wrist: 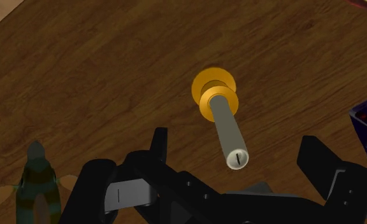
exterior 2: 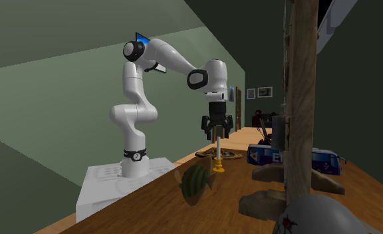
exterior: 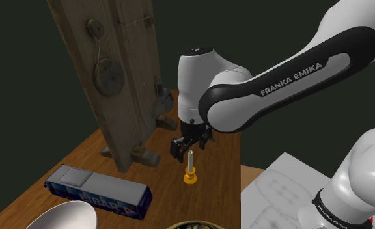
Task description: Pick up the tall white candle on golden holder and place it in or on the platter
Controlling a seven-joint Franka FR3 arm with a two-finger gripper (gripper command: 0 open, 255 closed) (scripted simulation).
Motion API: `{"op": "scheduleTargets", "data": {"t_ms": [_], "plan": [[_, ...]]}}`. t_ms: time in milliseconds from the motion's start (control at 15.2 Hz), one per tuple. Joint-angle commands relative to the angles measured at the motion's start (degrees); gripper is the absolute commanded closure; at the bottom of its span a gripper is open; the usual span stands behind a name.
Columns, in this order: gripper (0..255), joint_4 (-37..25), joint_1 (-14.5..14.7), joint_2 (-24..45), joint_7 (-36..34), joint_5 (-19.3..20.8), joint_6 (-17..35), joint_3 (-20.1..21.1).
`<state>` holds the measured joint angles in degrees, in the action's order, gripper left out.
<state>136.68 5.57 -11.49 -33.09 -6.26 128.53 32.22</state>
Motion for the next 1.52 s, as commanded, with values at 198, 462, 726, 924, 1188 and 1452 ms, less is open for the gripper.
{"op": "scheduleTargets", "data": {"t_ms": [198, 462, 726, 924, 1188, 1452], "plan": [[0, 0.36, -0.13, 1.07, -0.48, 0.56, 1.36, 0.30], [0, 0.36, -0.13, 1.07, -0.48, 0.55, 1.35, 0.30], [255, 0.36, -0.13, 1.07, -0.48, 0.55, 1.35, 0.30], [255, 0.36, -0.13, 1.07, -0.48, 0.55, 1.35, 0.30], [255, -0.03, -0.08, 0.57, -0.26, 0.30, 0.52, 0.16], [255, -1.72, 0.09, -1.24, 0.46, -0.50, -2.81, -0.40]]}}
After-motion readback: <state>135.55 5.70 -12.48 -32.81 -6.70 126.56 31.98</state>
